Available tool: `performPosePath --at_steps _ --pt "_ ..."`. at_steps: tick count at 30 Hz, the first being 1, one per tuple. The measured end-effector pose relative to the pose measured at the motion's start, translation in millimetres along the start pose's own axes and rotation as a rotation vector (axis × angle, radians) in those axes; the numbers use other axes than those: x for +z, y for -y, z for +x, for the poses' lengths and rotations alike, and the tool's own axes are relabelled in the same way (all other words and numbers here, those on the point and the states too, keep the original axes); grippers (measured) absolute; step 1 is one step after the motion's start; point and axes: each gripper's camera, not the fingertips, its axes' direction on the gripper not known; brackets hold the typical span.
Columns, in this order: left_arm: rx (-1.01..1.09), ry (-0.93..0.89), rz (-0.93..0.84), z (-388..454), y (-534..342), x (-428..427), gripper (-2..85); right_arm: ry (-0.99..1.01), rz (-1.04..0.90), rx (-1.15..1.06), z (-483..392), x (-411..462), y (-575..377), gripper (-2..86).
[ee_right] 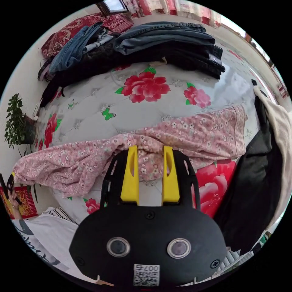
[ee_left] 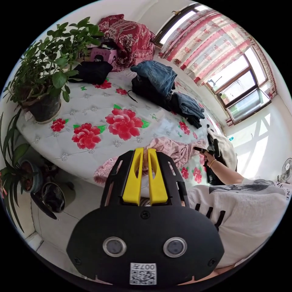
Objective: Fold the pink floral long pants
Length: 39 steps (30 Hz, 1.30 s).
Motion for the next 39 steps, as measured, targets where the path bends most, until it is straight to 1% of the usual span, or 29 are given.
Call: performPosePath --at_steps 3,5,8,9,10,11,12,13,14,16,18,20,25,27,30,31,32,33,34,36,38,39 --pt "-0.068 0.02 0.024 2 2 -1 -0.1 -0.018 0.023 -0.016 10 -14 -4 4.0" --pt "-0.118 0.041 0.052 3 5 -6 -0.2 0.027 0.245 0.006 34 -62 -29 2.5" --pt "-0.158 0.06 0.095 6 8 -11 -0.2 0.062 0.388 0.034 71 -108 -79 1.7" --pt "-0.168 0.062 0.101 6 8 -11 -0.2 0.061 0.387 0.035 79 -111 -90 1.6" --pt "-0.189 0.064 0.114 5 8 -11 -0.2 0.071 0.335 0.049 94 -109 -109 1.6" --pt "-0.214 0.051 0.119 3 9 -8 -0.2 0.114 0.224 0.098 112 -97 -126 1.7" --pt "-0.231 0.042 0.119 1 9 -7 -0.2 0.119 0.16 0.142 120 -89 -135 1.9" --pt "-0.267 0.037 0.118 -2 10 -4 -0.2 0.08 0.074 0.207 132 -78 -152 2.2" --pt "-0.292 0.038 0.112 -4 11 -1 -0.2 0.032 0.045 0.239 140 -76 -167 2.7" --pt "-0.298 0.045 0.097 -4 16 3 -0.2 -0.013 0.083 0.277 147 -85 -177 3.3" --pt "-0.283 0.061 0.078 1 23 7 -0.2 -0.006 0.142 0.296 151 -97 -170 4.1" --pt "-0.259 0.083 0.066 9 34 10 -0.1 0.02 0.203 0.28 154 -107 -140 5.2" --pt "-0.236 0.081 0.07 22 51 6 0.0 -0.009 0.231 0.162 144 -104 -48 6.2" --pt "-0.23 0.073 0.071 23 57 4 0.0 -0.012 0.188 0.146 146 -92 -13 6.1" --pt "-0.239 0.051 0.075 22 70 2 0.2 0.039 0.061 0.196 160 -59 36 4.4" --pt "-0.241 0.04 0.079 22 78 2 0.3 0.061 -0.019 0.225 167 -44 51 3.3" --pt "-0.237 0.032 0.084 23 87 1 0.6 0.041 -0.08 0.229 170 -34 63 2.3" --pt "-0.234 0.031 0.086 24 93 2 0.7 0.021 -0.093 0.22 171 -33 67 2.0" --pt "-0.222 0.03 0.086 25 106 4 1.3 -0.002 -0.082 0.21 173 -39 76 1.4" --pt "-0.192 0.036 0.068 27 130 14 2.8 0.003 0.052 0.219 180 -67 83 0.9" --pt "-0.186 0.077 0.032 22 162 39 4.7 0.067 0.229 0.291 198 -106 84 0.8" --pt "-0.202 0.087 0.032 20 168 45 4.8 0.08 0.256 0.324 204 -112 83 0.8"
